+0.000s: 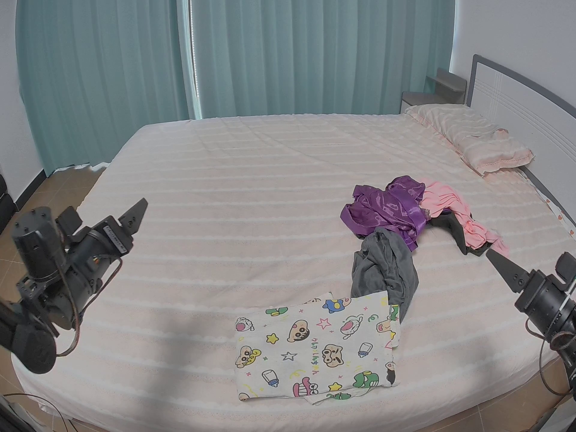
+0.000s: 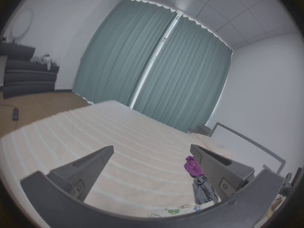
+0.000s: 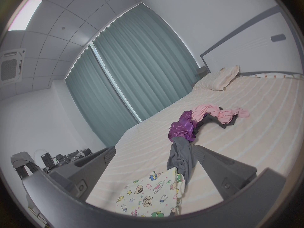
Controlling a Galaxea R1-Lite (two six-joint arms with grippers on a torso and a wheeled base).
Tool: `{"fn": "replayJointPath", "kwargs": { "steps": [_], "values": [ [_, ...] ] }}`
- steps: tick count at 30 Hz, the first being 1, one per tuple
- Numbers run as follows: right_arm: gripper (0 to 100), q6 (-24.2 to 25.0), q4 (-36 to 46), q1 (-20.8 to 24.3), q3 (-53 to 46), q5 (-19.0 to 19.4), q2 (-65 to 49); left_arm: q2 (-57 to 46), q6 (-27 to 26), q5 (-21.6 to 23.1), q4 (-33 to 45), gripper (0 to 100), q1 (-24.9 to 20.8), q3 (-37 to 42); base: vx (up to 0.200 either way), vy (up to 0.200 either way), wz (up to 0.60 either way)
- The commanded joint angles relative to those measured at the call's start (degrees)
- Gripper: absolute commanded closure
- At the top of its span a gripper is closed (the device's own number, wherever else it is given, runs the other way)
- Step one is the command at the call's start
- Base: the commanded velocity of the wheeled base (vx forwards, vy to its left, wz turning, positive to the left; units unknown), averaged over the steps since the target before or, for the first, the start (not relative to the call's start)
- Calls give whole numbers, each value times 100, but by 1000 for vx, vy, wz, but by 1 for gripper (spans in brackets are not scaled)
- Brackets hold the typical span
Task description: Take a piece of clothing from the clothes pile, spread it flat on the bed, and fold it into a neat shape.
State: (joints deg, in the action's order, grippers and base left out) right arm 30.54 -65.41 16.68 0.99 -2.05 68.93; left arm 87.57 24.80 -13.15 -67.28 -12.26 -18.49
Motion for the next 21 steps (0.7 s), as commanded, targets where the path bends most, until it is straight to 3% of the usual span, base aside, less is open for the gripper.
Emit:
{"fn": "replayJointPath", "kwargs": {
  "steps": [1,5,6,7,11,12,15,17,18,21],
  "values": [
    [0,-689,2296,-15,-11,-76,-3087,-2428,-854,-478,1024,0,435,1023,0,0,0],
    [0,-883,4248,-138,455,-68,-4520,-3553,-959,-856,2149,0,514,979,0,0,0],
    [0,-883,4248,-138,455,-68,-4520,-3553,-959,-856,2149,0,514,979,0,0,0],
    [0,-892,5267,-349,666,-41,-5012,-4204,-1082,-1084,2852,0,514,953,0,0,0],
    [0,-1059,6489,-675,921,-15,-5812,-5601,-1539,-1251,4311,0,523,856,0,0,0],
    [0,-1067,6515,-683,921,-15,-5838,-5654,-1557,-1260,4355,0,532,847,0,0,0],
    [0,-1639,6981,-868,912,-120,-6339,-6673,-1776,-1392,5682,0,743,408,0,0,0],
    [0,-1735,6990,-921,921,-199,-6330,-6814,-1776,-1392,5937,0,866,276,0,0,0],
    [0,-1832,7007,-1035,930,-463,-6321,-7043,-1785,-1392,6394,0,1200,100,0,0,0],
    [0,-2184,6981,-1096,833,-657,-6330,-7280,-1882,-1339,6693,0,1639,92,0,0,0]
  ]
}}
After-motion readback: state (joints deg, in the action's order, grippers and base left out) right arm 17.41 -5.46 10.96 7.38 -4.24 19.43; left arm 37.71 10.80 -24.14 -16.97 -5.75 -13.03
